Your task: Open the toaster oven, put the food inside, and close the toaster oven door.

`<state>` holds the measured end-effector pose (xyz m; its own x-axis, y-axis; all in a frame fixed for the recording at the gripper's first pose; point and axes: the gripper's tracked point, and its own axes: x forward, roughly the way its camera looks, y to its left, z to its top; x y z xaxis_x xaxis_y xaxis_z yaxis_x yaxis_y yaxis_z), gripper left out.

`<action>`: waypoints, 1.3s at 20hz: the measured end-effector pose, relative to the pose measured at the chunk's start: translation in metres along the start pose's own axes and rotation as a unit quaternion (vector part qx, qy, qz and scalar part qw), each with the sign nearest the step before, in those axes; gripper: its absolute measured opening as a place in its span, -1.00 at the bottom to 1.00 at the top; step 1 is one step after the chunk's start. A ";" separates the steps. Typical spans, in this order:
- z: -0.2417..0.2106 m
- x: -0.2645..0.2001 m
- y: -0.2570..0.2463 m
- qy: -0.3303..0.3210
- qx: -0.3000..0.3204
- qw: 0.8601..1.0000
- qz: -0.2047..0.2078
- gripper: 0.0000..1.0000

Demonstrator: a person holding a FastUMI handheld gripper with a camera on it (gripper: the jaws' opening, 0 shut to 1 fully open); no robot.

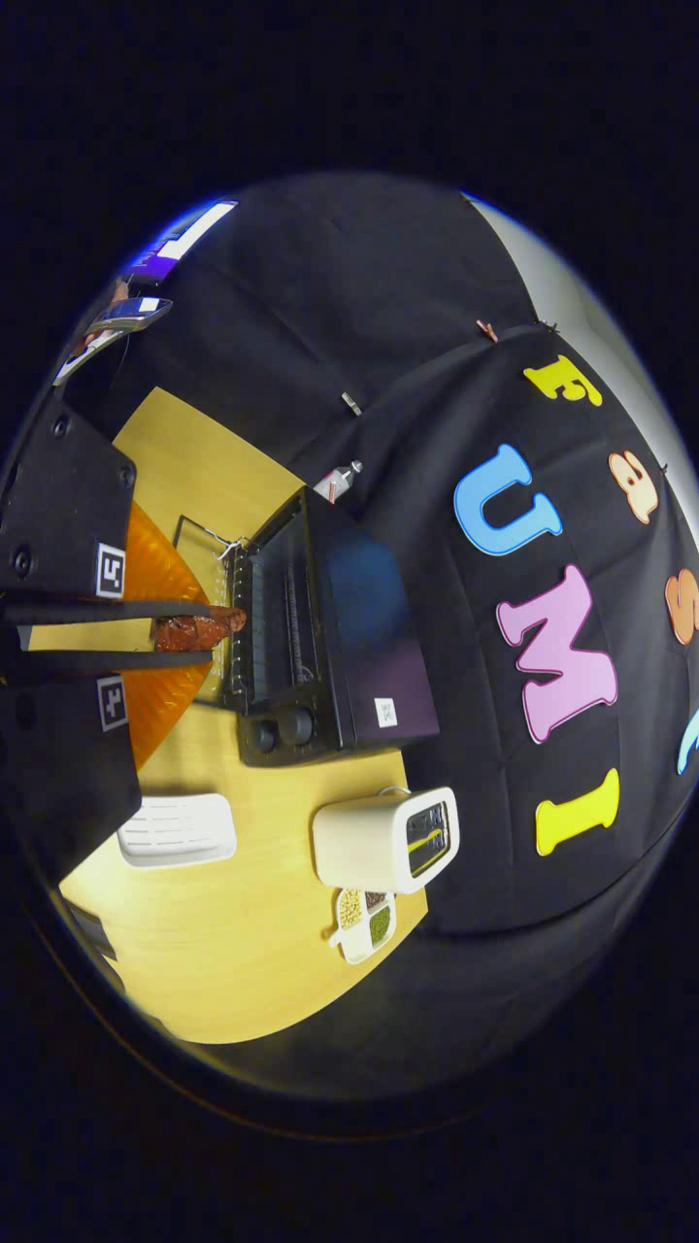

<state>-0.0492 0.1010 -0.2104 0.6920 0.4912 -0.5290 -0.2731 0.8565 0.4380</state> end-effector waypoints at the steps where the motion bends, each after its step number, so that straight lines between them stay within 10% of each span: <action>1: -0.003 0.008 0.009 0.001 0.004 1.000 0.002 -0.71; 26: -0.008 0.175 0.022 -0.043 0.138 0.989 -0.028 -0.71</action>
<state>0.0606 0.2075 -0.2992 0.7580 0.4196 -0.4993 -0.0493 0.8003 0.5976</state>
